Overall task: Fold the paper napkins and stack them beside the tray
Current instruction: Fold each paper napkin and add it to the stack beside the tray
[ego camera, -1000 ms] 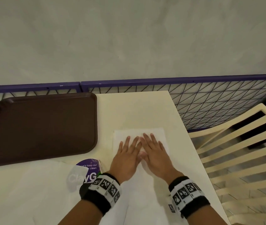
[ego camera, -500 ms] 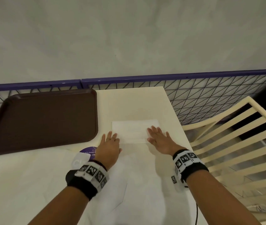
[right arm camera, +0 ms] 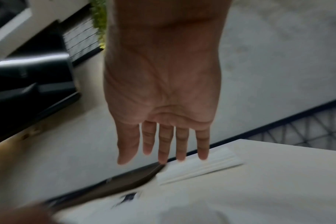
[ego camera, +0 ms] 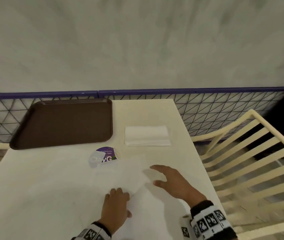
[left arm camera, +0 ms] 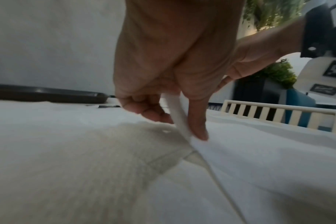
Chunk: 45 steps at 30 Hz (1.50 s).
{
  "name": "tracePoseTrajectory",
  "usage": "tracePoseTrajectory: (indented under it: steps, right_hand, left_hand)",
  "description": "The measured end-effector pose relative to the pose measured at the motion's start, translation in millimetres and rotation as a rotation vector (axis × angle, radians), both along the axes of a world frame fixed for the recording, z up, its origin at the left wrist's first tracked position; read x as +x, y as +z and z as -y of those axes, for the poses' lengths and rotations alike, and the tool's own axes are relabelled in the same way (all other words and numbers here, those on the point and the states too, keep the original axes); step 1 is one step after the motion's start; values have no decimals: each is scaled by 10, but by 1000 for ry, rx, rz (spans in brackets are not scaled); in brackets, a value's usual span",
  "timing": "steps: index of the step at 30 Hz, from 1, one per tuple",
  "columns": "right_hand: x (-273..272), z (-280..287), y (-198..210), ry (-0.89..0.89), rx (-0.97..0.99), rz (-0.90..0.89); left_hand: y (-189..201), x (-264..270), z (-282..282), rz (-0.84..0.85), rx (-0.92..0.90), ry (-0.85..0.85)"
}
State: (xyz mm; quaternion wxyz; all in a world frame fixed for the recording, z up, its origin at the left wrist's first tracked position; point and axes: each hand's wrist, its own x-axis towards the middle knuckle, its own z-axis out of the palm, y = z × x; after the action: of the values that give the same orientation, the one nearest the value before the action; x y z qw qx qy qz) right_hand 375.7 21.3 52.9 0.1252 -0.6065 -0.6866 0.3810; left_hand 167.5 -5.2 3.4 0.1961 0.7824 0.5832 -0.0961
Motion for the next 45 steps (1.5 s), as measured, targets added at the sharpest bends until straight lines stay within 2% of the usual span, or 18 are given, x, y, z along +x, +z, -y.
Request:
tracePoseTrajectory:
  steps: [4,6,8,9,11,13,16,18,20,23,25,26,31,34,36,38,42,45]
  right_hand:
    - [-298,185,-77,366,118,285]
    - [-331,196,-3,379,83,360]
    - [-318,178,135,311,50,348]
    - [-302,163,208,269,34,301]
    - [-265,112,339,185,22,203]
    - [-241,45,459,103,50,130]
    - [-238,51,643,-80,182,-50]
    - [-266,135,715,-228,305,-254]
    - [-332,274,711,-277,351,-506]
    - [-478,562,597,-254,218,-839]
    - [-504,744,378,-249,108,-861]
    - [-511,825,239,-234,54,-822]
    - [-478,1178,-426,-63,-89,-414]
    - [-486,1293,-607,35,-135,-266]
    - [-491,1319,-651,61,-118,-195]
    - [-547,1293,-596,22,-87,-191]
    - [-690,1035,-524,-203,-8,-208]
    - [-801,781,-577,-307,-21,-215]
  left_hand:
    - [215,-58,119,322,85,39]
    - [416,-165,123,537,67,151]
    - [574,-342,59,695,52,239]
    - [631,-433,22,721,39,251]
    - [700,-577,-56,618,3,223]
    - [738,-693,-131,623,37,272]
    - [954,-886,-166,836,219,367]
    - [1095,-1033,-112,988,353,360]
    - [1175,-1132,12,1083,400,336]
    - [1097,-1213,237,1089,351,307]
    - [855,-1320,387,1122,241,246]
    - [710,-1373,456,1100,191,193]
    - [-54,-1526,761,673,-49,34]
    - [-335,-1585,897,587,-96,-66]
    - [-401,-1623,944,567,-86,-43]
    - [-366,-1627,940,645,-85,29]
    - [-278,-1573,730,786,63,326]
    - [-273,-1509,531,684,59,458]
